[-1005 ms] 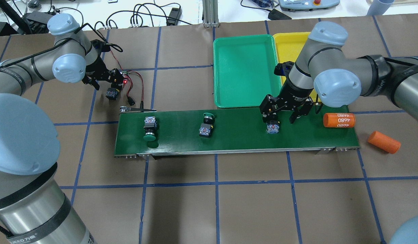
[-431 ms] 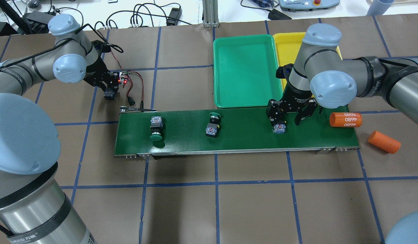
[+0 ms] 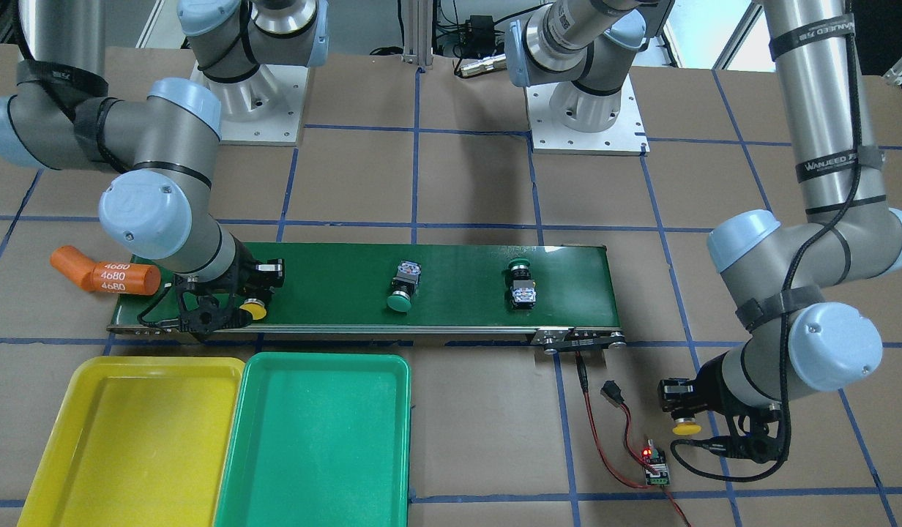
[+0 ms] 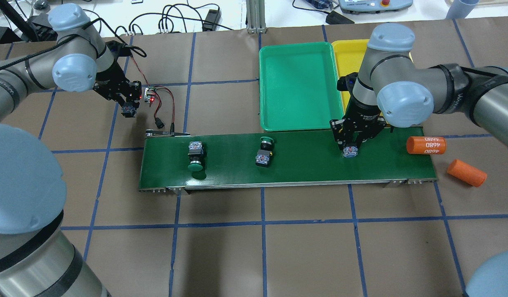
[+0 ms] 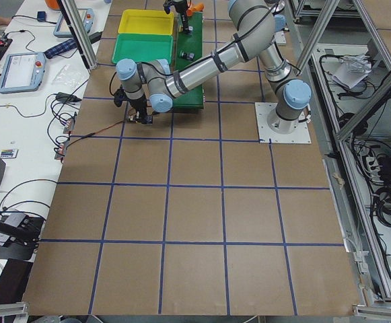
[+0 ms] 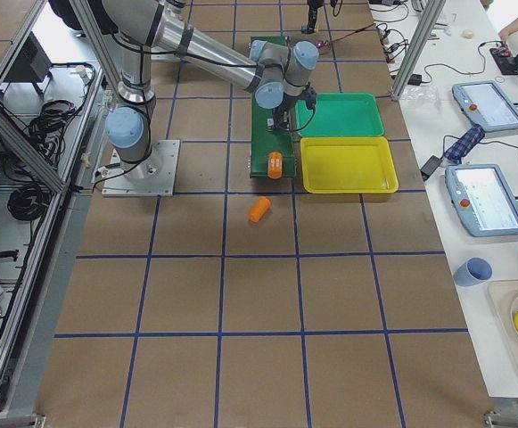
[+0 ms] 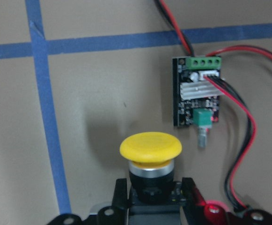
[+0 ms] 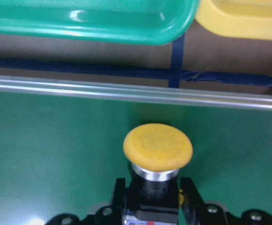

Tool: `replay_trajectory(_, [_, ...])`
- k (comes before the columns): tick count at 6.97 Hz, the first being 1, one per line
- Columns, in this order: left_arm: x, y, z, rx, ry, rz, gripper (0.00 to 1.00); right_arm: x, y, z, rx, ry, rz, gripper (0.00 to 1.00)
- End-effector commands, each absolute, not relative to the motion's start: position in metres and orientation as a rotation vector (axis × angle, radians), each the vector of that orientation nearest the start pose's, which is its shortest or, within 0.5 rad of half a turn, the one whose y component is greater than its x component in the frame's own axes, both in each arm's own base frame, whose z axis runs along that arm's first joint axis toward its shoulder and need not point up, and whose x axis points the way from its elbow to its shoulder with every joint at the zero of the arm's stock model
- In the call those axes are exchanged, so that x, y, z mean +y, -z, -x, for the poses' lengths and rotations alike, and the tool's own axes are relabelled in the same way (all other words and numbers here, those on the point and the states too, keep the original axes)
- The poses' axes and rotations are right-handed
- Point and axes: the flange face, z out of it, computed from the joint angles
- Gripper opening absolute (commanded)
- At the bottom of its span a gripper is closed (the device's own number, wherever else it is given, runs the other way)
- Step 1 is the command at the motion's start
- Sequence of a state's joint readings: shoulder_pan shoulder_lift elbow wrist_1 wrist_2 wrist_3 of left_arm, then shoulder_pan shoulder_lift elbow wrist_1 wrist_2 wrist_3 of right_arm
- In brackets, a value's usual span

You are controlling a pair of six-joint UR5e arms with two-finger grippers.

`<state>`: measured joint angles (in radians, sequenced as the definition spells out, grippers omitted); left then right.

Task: Sort buttons by color to trays
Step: 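Grasp the belt's yellow button with the right gripper, carry to yellow tray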

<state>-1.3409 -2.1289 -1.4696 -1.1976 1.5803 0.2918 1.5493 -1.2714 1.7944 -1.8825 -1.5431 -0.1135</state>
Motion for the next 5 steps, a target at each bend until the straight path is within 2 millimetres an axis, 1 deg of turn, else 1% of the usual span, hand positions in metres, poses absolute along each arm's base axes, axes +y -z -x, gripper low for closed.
replay_trajectory(1, [-0.636, -0.320, -0.006, 3.155, -0.245, -0.082, 0.00, -0.595, -0.282, -0.108, 3.183, -0.238, 0.157, 0.23])
replay_trajectory(2, [-0.618, -0.334, 0.014, 3.150, -0.244, -0.048, 0.00, -0.619, -0.290, -0.097, 3.236, -0.210, 0.158, 0.24])
replay_trajectory(3, [-0.587, -0.326, 0.040, 3.155, -0.295, -0.008, 0.00, -0.641, -0.293, -0.076, 3.266, -0.198, 0.173, 0.24])
replay_trajectory(4, [-0.560, -0.310, 0.061, 3.142, -0.337, 0.001, 0.00, -0.664, -0.281, -0.050, 3.257, -0.212, 0.225, 0.24])
replay_trajectory(5, [-0.552, -0.302, 0.065, 3.151, -0.301, -0.022, 0.00, -0.690, -0.266, -0.018, 3.244, -0.226, 0.302, 0.23])
